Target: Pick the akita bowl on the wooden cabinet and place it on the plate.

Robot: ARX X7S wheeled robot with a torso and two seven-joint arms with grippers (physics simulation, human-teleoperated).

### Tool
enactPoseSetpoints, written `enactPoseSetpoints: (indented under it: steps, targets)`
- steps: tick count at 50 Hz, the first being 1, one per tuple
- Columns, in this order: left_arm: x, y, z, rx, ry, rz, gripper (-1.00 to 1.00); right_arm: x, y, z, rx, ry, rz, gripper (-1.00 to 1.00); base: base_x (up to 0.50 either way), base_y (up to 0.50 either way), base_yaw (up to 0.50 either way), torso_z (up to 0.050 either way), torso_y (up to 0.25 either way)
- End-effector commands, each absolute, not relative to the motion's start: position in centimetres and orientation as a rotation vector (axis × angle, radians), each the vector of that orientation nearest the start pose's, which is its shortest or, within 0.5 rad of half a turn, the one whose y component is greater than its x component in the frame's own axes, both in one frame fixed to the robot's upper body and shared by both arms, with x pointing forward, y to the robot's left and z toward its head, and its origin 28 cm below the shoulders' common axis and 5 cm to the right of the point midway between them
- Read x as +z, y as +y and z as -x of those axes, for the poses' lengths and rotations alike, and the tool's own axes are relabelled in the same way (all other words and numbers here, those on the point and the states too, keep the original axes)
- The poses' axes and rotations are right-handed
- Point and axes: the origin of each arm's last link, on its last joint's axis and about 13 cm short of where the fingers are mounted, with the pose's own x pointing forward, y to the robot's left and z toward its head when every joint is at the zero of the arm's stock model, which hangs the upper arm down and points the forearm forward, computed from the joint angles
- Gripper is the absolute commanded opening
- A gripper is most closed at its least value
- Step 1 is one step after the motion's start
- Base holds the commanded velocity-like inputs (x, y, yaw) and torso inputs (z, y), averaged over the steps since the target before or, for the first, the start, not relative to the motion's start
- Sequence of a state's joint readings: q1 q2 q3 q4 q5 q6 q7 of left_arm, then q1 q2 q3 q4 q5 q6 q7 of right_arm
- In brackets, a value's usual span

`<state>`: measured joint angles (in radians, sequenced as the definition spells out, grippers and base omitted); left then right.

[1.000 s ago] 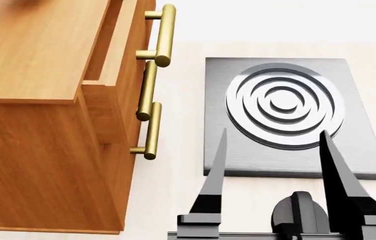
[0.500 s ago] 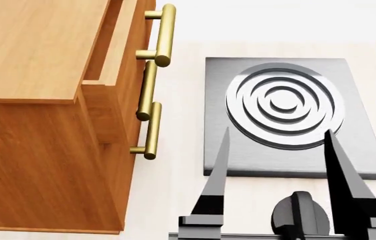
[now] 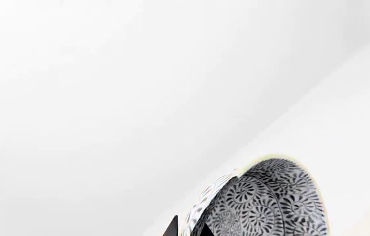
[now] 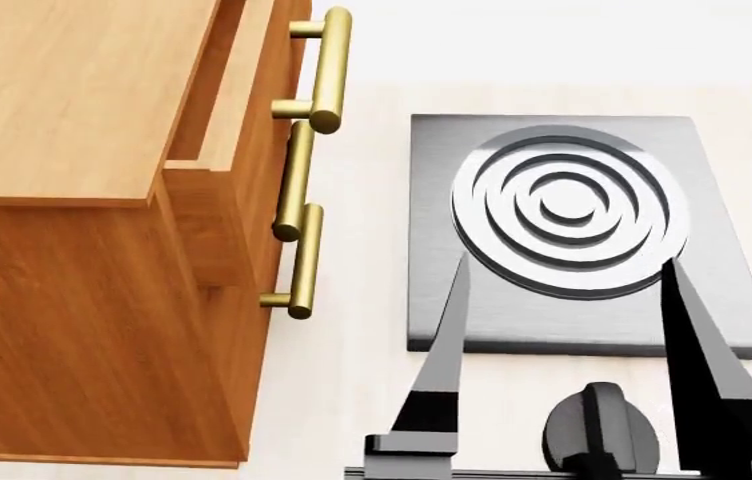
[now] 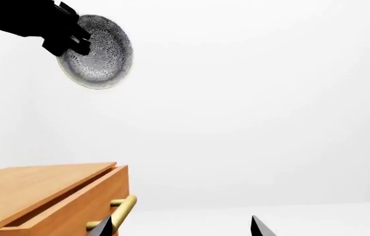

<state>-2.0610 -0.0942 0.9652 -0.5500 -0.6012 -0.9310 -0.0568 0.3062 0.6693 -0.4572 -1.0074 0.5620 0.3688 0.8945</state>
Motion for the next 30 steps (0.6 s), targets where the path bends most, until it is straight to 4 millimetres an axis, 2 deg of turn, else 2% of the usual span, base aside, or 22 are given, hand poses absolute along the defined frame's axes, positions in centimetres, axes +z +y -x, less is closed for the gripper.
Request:
enactPoseSetpoints:
  steps: [1,17,30]
  targets:
    - [48.1,11.6,-30.4,-0.277,-0.423,-0.862,-1.0,19.9,-8.5,-15.5,0.023,-0.52,-0.062,1.0,0.0,0.0,0.0,0.0,0.0]
    - [46.8,10.8,-27.7,-0.476,-0.54,-0.925,-1.0,20.1,-8.6,-15.4,0.025,-0.527,-0.061,1.0,0.0,0.0,0.0,0.0,0.0]
    - [45.4,10.9,-27.6,-0.54,-0.539,-0.946,-1.0,20.2,-8.6,-15.3,0.026,-0.531,-0.06,1.0,0.0,0.0,0.0,0.0,0.0]
